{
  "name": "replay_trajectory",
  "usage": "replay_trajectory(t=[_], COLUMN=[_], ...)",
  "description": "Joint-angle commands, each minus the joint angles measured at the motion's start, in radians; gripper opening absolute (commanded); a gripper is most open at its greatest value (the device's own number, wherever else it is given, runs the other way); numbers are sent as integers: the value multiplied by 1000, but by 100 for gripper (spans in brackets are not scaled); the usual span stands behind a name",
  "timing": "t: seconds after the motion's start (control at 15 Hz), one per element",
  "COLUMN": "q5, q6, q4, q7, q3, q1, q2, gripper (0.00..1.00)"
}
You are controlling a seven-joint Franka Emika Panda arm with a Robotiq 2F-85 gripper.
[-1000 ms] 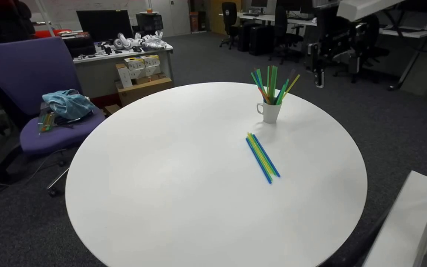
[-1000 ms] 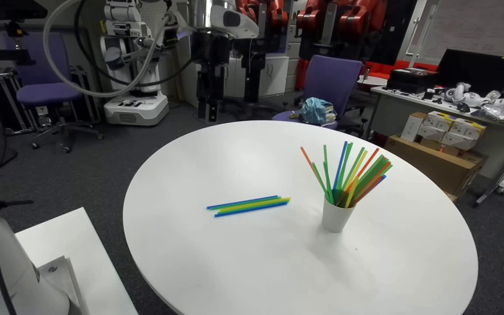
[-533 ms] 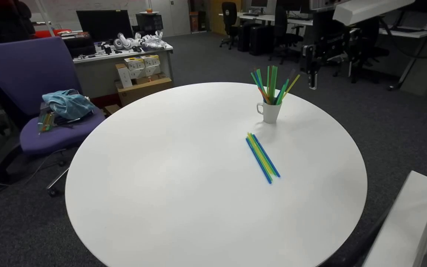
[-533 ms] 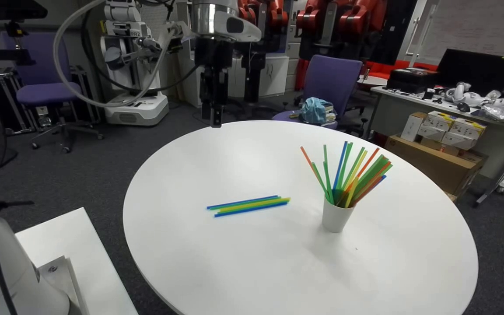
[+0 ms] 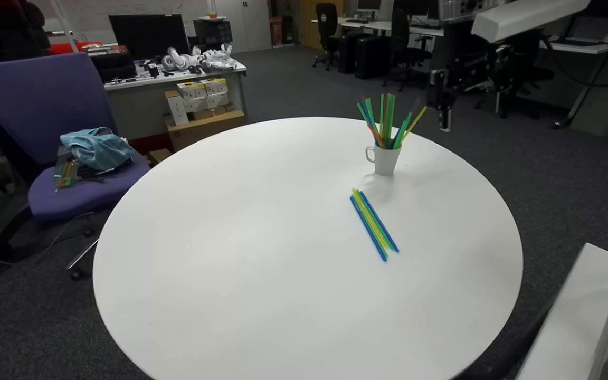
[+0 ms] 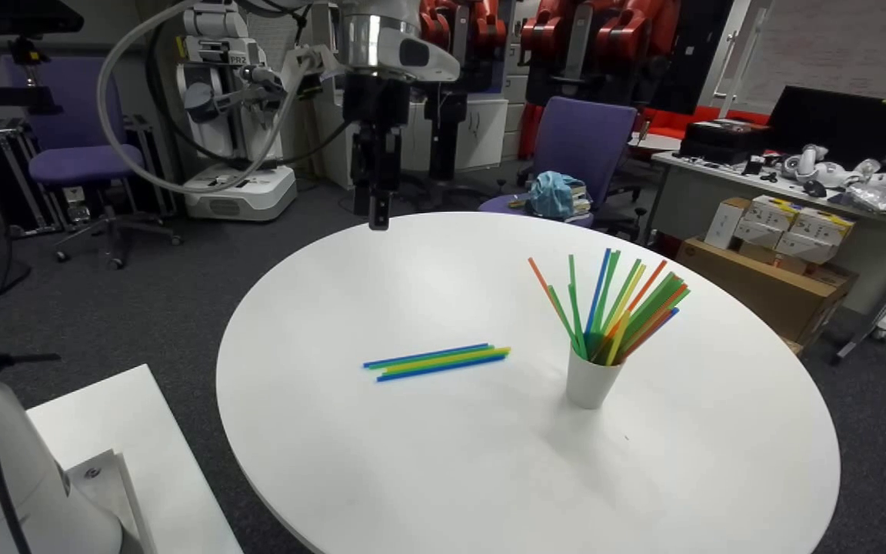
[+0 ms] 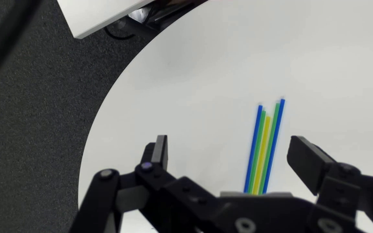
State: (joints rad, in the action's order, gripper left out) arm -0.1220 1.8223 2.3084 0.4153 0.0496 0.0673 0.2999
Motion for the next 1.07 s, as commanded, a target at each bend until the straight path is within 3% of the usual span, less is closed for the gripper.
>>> replay_trajectory(t=[0.0, 0.4, 0.67, 0.8, 0.87, 1.0], q5=[15, -18, -1, 8, 23, 0], q6=[33, 249, 394, 397, 352, 374], q4=[23, 85, 113, 110, 94, 87], q7=[-15, 23, 98, 151, 140, 125], q3=[-5, 7, 5, 2, 0, 1], q1=[-10, -36, -57, -59, -60, -60], q2=[-66, -198, -210, -198, -204, -235], gripper=[100, 100, 100, 100, 100, 100])
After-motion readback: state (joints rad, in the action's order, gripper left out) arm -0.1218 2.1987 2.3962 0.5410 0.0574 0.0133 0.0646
